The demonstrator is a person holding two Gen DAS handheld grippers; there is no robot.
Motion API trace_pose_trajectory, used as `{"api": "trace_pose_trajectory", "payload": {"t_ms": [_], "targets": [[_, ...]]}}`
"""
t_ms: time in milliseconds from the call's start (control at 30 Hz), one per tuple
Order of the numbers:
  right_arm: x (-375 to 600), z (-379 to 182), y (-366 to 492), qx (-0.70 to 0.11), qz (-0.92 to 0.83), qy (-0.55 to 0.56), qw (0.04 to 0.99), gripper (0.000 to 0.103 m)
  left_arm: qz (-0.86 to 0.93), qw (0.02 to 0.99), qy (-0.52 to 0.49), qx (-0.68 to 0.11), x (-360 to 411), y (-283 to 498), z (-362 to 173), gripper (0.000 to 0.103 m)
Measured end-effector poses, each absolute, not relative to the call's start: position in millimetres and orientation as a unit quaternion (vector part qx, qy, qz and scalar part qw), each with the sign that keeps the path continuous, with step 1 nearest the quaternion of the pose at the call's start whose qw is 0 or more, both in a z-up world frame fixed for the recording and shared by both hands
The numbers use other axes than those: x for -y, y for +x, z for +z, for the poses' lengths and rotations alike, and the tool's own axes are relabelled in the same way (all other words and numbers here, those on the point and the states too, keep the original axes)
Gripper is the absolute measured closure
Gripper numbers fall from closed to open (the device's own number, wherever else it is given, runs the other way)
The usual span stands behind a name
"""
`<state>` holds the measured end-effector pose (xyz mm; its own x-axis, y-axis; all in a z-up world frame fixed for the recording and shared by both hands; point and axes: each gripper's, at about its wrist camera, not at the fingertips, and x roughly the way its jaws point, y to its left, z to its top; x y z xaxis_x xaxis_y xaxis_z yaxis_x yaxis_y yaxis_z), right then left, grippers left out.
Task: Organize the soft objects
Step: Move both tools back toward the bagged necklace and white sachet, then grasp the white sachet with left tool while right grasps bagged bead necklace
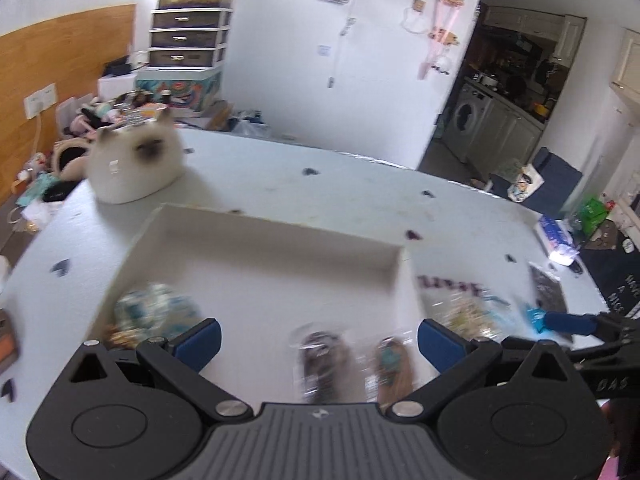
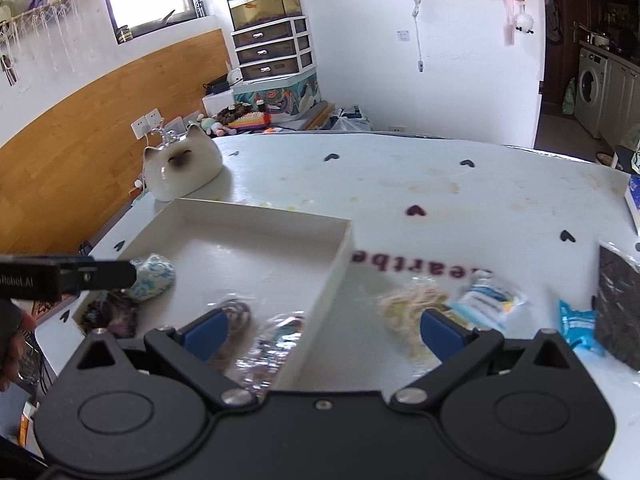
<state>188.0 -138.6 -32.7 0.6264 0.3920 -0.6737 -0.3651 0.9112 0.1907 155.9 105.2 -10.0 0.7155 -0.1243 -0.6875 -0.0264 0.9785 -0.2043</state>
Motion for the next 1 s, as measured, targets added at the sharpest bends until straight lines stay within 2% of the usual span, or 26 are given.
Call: {"api": "trace_pose_trajectory", "payload": {"t_ms": [67,100,133,333,700,1000], "targets": [[150.5,-36.9,192.8,-0.377,0.209,0.016,0.902,0.000,-0.040,0.921,-0.101,-0.375,-88.9,165.8,-8.1,0.000],[155.5,-38.9,195.3,-0.375,0.207,0.015,0.903,0.003,-0.047,0.920,-0.101,-0.375,-80.6,171.6,-7.3,0.001],[160.9,-42.5,197.8,-0.371,0.206,0.011,0.906,0.011,-0.055,0.919,-0.101,-0.376,-71.6,177.7,-6.7,0.001],[175.7,-68.7,215.5,-0.368,0.231,-0.032,0.900,0.019,-0.102,0.910,-0.107,-0.387,-20.5,218.5,-6.4,0.003],[171.9,-121.0,246.1,-0.395,0.281,-0.091,0.870,0.021,-0.150,0.888,-0.112,-0.421,49.8,274.7,-22.9,0.008],[177.0,-130.5,281.4,-0.394,0.292,-0.096,0.866,0.018,-0.121,0.886,-0.126,-0.430,51.8,290.6,-27.5,0.008]]}}
